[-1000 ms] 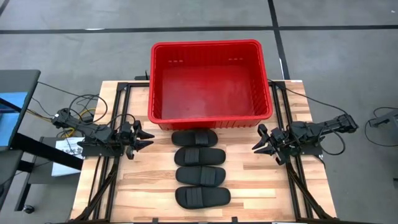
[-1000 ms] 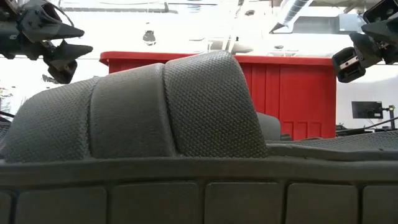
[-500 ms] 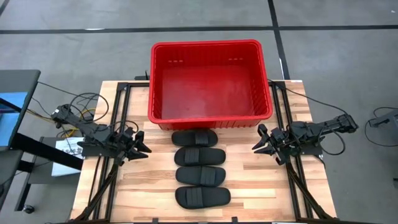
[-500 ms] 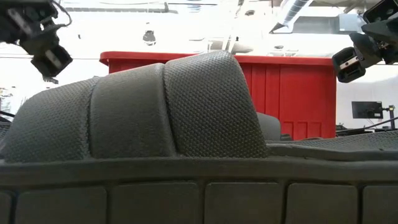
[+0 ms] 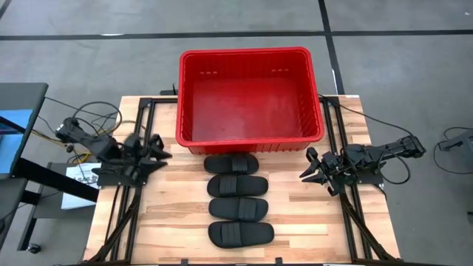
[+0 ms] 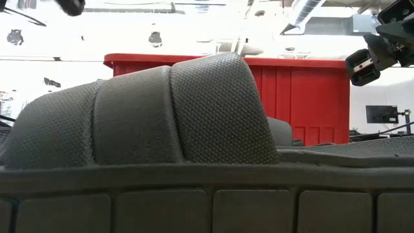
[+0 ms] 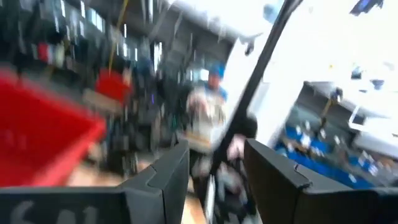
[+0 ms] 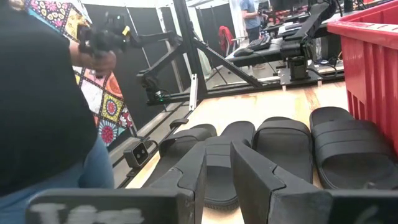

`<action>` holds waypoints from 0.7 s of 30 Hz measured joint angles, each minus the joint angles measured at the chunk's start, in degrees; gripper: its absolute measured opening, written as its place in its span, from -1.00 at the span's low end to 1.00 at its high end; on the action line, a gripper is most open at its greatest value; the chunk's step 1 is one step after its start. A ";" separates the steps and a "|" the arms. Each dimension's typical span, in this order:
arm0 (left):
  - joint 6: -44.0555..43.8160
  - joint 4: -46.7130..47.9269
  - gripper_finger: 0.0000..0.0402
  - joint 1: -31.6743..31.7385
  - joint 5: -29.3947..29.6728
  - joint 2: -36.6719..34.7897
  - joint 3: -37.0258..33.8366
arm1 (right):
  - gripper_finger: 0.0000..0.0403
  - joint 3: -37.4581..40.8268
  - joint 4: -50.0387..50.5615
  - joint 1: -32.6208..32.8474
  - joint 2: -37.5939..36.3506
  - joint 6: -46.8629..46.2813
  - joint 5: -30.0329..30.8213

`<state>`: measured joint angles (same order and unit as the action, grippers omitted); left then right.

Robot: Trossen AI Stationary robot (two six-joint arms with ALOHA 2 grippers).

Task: Pick and place slides into bin
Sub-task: Put the black slipper into the red bin

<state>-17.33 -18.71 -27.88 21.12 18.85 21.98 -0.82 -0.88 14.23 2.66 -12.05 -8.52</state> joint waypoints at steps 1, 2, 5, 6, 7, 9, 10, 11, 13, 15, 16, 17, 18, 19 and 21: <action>2.54 -2.86 -0.28 0.00 0.30 0.96 0.75 | -0.68 0.00 -0.01 0.00 0.00 0.01 -0.01; 4.59 -5.16 -0.28 0.00 0.39 2.01 1.67 | -0.68 0.00 -0.01 0.01 0.00 0.00 -0.01; 9.77 -6.31 -0.28 0.00 0.14 5.42 5.68 | -0.68 0.02 -0.01 -0.01 0.00 0.00 -0.01; 11.59 -4.85 -0.28 0.00 0.19 6.78 7.47 | -0.68 0.00 -0.01 -0.01 0.00 0.00 0.01; 13.67 -2.47 -0.28 0.00 0.46 8.09 9.34 | -0.68 0.01 -0.01 0.01 0.01 0.01 0.00; 19.24 5.60 -0.28 0.00 2.29 11.22 14.21 | -0.68 0.00 -0.01 -0.01 0.00 0.00 -0.01; 22.46 10.19 -0.28 0.00 3.89 12.95 16.87 | -0.68 0.00 -0.01 -0.01 0.00 0.00 0.00; 25.49 14.85 -0.28 0.02 5.86 14.92 19.56 | -0.68 0.01 -0.01 -0.01 0.01 0.00 -0.01; 30.57 24.12 -0.28 0.12 10.12 19.01 25.23 | -0.68 0.01 -0.01 -0.01 0.02 0.01 0.00; 33.50 32.18 -0.28 0.41 13.25 23.15 30.23 | -0.68 0.00 -0.01 0.01 0.00 0.00 -0.01; 34.46 35.63 -0.28 0.58 14.48 25.08 32.49 | -0.68 0.00 -0.01 -0.01 0.00 0.00 0.01; 35.03 38.53 -0.28 0.82 15.40 26.92 34.53 | -0.68 0.01 -0.01 0.00 0.01 0.01 0.00; 35.65 41.31 -0.28 1.06 16.09 28.68 36.45 | -0.68 0.00 -0.01 -0.01 0.00 0.00 -0.01; 36.46 43.84 -0.28 1.28 16.49 30.36 38.18 | -0.68 0.00 -0.01 0.00 0.00 0.00 -0.01; 39.01 48.32 -0.28 1.67 16.71 33.67 40.94 | -0.68 0.00 -0.01 0.00 0.02 0.00 0.01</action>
<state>21.68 29.61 -26.21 37.83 52.52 62.92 -0.82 -0.89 14.23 2.68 -12.05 -8.51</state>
